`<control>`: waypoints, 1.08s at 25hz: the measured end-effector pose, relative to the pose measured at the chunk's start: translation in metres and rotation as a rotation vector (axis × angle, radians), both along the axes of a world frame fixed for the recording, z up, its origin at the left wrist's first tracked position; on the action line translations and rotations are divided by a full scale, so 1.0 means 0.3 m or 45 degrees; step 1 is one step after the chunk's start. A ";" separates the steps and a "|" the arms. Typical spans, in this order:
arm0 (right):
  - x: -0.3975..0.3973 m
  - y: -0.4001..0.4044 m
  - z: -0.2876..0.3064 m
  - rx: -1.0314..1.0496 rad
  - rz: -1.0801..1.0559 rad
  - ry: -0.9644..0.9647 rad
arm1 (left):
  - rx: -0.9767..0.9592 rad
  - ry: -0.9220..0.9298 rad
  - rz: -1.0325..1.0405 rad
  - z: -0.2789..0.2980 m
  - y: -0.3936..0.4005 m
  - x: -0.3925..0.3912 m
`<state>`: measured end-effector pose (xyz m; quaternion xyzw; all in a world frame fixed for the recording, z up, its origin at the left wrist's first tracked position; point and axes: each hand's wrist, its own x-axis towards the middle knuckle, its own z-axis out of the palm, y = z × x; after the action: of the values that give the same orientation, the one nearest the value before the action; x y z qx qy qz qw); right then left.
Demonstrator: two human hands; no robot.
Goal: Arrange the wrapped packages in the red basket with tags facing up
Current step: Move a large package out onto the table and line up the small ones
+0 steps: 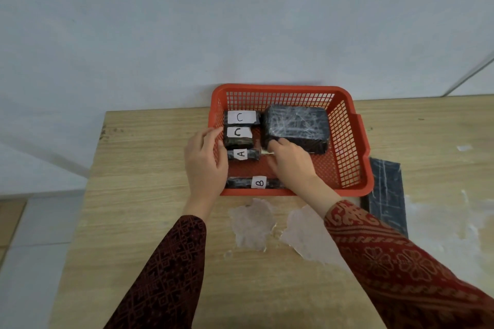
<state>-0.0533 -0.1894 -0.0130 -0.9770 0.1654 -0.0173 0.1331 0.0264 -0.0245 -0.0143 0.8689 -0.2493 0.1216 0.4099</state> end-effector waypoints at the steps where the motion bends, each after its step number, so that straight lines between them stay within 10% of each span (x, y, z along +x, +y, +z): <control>1: -0.027 -0.028 0.000 -0.028 -0.062 0.033 | 0.035 -0.018 -0.032 0.005 0.009 -0.011; 10: -0.035 -0.084 -0.039 0.270 -0.334 0.394 | 0.421 -0.271 -0.266 -0.093 0.072 -0.208; 18: -0.051 -0.100 -0.009 0.760 -0.123 0.215 | 0.363 -0.364 -0.167 -0.134 0.063 -0.201; 27: 0.068 0.028 -0.040 0.669 -0.156 0.118 | 0.334 -0.388 -0.132 -0.151 0.051 -0.203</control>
<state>-0.0330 -0.1811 -0.0250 -0.8969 0.2290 0.0629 0.3730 -0.0346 -0.0092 -0.0596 0.8724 -0.3665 0.1969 0.2565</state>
